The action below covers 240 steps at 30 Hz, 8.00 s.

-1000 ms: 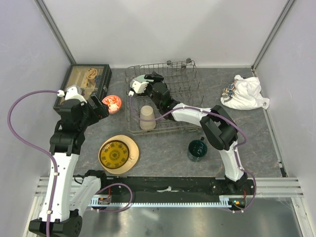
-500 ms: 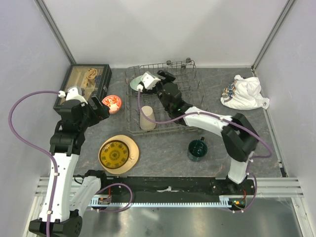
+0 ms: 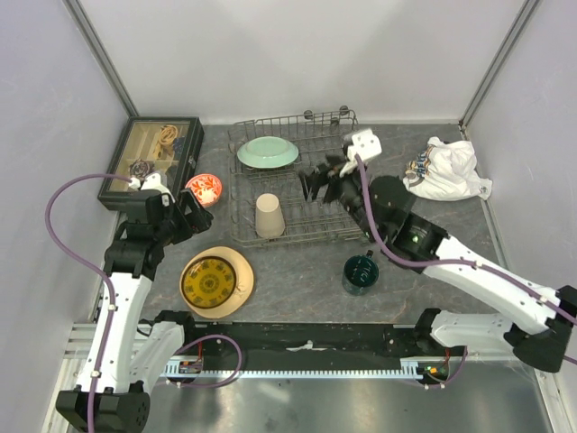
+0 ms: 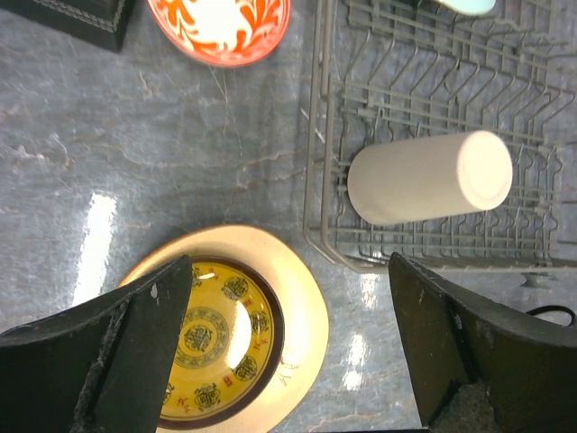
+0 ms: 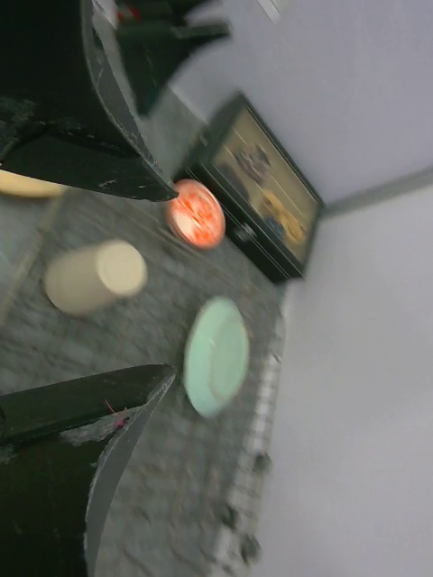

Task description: Load the mixed dishes into the dish rack

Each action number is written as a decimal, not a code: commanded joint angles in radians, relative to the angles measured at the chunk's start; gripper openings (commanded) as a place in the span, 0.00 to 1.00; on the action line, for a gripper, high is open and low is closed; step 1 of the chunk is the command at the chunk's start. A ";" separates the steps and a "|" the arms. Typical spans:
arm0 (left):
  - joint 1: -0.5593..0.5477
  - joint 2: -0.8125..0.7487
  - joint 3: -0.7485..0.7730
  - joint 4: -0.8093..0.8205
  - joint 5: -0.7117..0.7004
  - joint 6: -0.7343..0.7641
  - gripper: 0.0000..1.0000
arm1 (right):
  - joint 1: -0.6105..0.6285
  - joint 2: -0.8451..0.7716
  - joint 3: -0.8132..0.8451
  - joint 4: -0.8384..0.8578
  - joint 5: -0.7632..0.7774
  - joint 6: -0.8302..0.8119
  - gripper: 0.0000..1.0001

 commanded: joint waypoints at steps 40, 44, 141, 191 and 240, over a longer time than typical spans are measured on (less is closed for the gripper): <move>0.003 -0.040 -0.048 0.015 0.055 -0.014 0.96 | 0.485 0.585 -0.241 0.257 0.011 1.058 0.59; 0.003 -0.039 -0.051 0.013 0.055 -0.013 0.96 | 0.483 0.621 -0.225 0.269 0.020 1.057 0.57; 0.003 -0.106 0.136 -0.022 -0.031 -0.005 0.96 | 0.443 0.017 -0.192 -0.198 0.605 0.637 0.00; 0.003 -0.108 0.039 0.012 0.020 0.012 0.97 | -0.026 0.556 -0.106 0.274 0.940 -0.911 0.00; 0.003 -0.122 0.030 -0.001 0.021 0.022 0.97 | -0.077 0.628 -0.003 -0.179 0.818 -0.421 0.83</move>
